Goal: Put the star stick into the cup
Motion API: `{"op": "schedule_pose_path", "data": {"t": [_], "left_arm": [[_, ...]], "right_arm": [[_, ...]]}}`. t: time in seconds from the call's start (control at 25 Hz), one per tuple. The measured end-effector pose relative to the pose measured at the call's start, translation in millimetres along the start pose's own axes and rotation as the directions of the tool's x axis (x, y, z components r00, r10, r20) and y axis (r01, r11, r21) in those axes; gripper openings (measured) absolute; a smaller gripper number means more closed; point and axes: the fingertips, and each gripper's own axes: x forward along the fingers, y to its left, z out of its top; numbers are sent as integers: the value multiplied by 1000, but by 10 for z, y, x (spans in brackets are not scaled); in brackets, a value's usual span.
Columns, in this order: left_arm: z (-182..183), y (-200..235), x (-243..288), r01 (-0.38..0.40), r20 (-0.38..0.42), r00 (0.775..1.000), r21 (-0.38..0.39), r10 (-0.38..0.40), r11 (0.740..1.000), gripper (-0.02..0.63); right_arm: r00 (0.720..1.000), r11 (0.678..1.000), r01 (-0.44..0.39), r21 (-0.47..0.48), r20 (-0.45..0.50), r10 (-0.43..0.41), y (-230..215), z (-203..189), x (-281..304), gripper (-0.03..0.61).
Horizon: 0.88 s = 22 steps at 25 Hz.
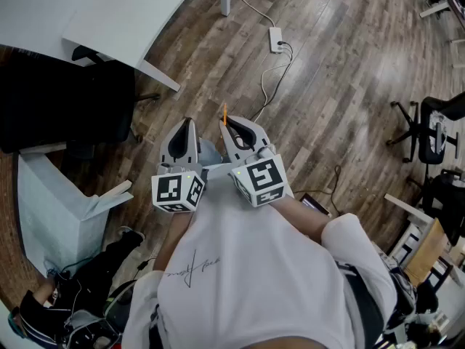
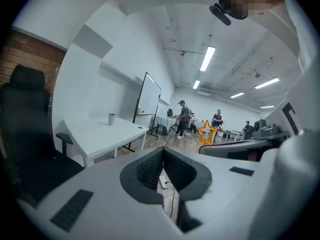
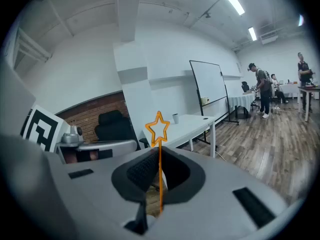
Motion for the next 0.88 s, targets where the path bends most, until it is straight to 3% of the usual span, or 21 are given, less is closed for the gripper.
{"op": "schedule_pose_path", "data": {"t": [0.44, 0.6, 0.88], "left_arm": [[-92, 30, 240, 55, -54, 997, -9, -56, 998, 9], [-10, 41, 425, 95, -43, 994, -21, -96, 995, 9], [242, 311, 850, 93, -36, 995, -21, -94, 995, 9]], "right_arm": [[1000, 998, -14, 54, 6, 14, -152, 78, 214, 14], [1000, 995, -2, 96, 24, 0, -330, 203, 360, 14], [1000, 997, -1, 75, 12, 0, -506, 429, 787, 14]]}}
